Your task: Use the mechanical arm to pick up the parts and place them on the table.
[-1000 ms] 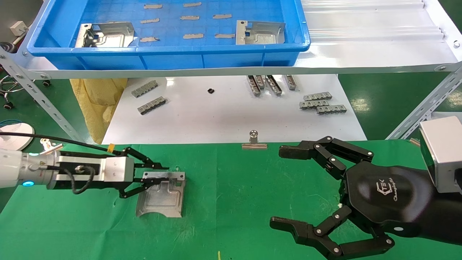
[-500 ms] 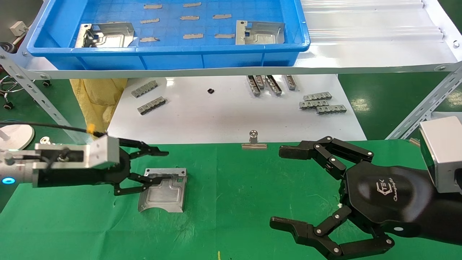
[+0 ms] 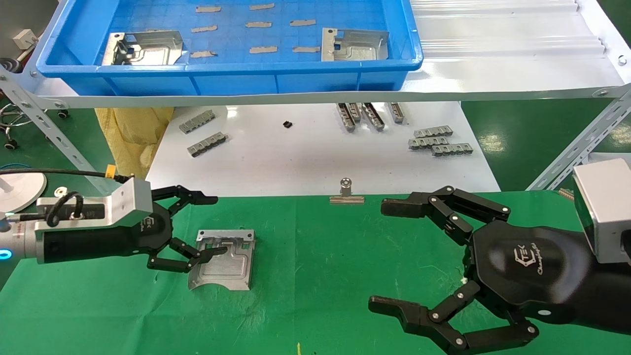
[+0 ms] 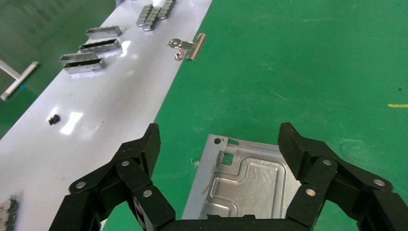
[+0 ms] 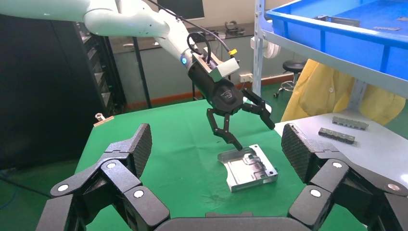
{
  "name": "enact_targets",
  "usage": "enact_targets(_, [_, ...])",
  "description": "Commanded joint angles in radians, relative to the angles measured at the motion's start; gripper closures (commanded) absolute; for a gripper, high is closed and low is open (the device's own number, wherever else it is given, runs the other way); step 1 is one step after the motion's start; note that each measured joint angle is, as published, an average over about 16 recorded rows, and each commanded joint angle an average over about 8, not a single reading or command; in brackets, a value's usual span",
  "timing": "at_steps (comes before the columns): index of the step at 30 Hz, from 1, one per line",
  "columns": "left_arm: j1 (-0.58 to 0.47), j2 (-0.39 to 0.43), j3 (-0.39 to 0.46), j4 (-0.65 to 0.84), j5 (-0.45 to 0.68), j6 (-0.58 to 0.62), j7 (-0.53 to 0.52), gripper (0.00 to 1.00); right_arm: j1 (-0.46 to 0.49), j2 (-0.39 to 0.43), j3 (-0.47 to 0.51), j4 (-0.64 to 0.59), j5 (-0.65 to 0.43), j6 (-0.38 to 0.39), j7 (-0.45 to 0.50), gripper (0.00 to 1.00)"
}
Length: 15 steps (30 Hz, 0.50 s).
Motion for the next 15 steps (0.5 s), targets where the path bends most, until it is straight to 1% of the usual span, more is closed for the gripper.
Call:
enact_targets(1, [-0.004,0.002,0.002,0.002,0.002,-0.001,0.005,0.00,0.000,0.000,0.000,0.000,0.000,0.000,0.000,0.00])
enact_targets(6, [0.028,-0.017,-0.025,-0.066,-0.017,-0.006,-0.040,0.00,0.000,0.000,0.000,0.000,0.000,0.000,0.000,0.00])
enact_targets(15, [0.117,-0.071,-0.098,-0.257,-0.070,-0.020,-0.165,0.00,0.000,0.000,0.000,0.000,0.000,0.000,0.000,0.00])
